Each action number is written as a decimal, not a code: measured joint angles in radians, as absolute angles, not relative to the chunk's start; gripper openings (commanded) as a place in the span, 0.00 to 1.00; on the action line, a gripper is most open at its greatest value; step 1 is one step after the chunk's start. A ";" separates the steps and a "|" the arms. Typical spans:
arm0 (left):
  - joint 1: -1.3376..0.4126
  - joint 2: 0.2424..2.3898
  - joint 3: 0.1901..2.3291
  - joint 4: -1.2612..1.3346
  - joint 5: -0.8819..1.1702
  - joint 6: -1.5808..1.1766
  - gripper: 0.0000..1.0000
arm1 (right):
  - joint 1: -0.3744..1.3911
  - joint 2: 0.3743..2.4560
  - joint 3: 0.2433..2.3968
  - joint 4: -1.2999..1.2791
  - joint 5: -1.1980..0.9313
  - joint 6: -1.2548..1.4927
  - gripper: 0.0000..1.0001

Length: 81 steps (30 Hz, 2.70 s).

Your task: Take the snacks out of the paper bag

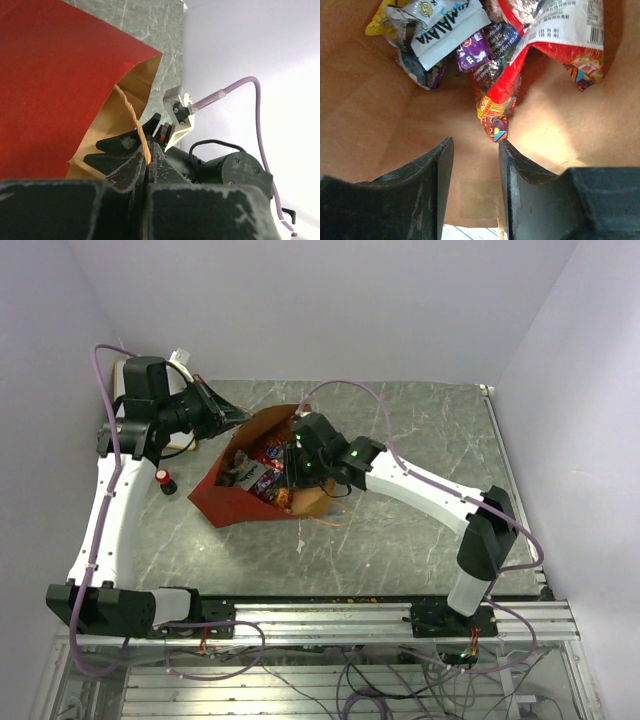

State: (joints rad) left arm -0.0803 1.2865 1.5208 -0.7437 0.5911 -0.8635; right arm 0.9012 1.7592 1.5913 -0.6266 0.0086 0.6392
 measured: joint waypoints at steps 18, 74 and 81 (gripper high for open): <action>-0.080 1.268 1.480 -0.716 0.587 -0.867 0.07 | 0.942 1.933 1.573 -0.450 0.316 0.891 0.40; -0.080 1.188 1.419 -0.812 0.514 -0.896 0.07 | 0.939 1.629 2.154 -0.799 0.248 0.656 0.00; -0.080 1.190 1.428 -0.838 0.497 -0.900 0.07 | 0.929 1.394 2.038 -0.838 0.395 0.609 0.00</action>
